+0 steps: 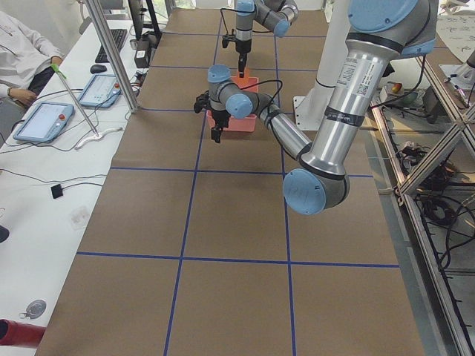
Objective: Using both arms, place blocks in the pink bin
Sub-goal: 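Carry the orange cube with the right gripper into the bin and release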
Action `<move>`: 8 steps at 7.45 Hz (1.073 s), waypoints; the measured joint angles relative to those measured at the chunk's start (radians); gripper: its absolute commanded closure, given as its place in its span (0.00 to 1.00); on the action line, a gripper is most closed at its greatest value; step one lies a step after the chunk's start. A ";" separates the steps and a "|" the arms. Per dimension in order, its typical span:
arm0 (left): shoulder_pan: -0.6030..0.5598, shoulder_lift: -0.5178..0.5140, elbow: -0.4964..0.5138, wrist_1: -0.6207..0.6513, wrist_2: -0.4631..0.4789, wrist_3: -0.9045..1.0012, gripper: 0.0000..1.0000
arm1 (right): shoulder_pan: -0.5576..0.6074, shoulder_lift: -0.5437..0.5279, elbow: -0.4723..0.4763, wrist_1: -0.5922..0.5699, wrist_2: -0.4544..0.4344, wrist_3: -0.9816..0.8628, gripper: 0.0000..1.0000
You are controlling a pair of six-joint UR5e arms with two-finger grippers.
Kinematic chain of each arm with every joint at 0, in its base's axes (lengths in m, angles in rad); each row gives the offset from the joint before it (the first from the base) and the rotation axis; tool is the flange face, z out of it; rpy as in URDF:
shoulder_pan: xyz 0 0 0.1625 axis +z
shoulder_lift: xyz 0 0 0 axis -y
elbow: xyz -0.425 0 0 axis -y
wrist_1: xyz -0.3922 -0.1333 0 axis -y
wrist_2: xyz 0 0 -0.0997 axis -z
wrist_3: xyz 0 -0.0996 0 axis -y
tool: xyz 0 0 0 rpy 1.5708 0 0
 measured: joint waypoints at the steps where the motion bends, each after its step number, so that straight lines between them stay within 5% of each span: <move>1: 0.000 0.000 0.004 -0.004 0.000 0.000 0.00 | -0.041 -0.005 0.016 -0.029 -0.046 0.004 0.01; 5: -0.001 0.003 0.008 -0.006 0.001 0.003 0.00 | -0.011 -0.027 0.027 -0.046 -0.059 -0.094 0.00; 8: -0.048 0.091 -0.014 -0.030 0.005 0.092 0.00 | 0.233 -0.161 0.055 -0.039 0.116 -0.456 0.00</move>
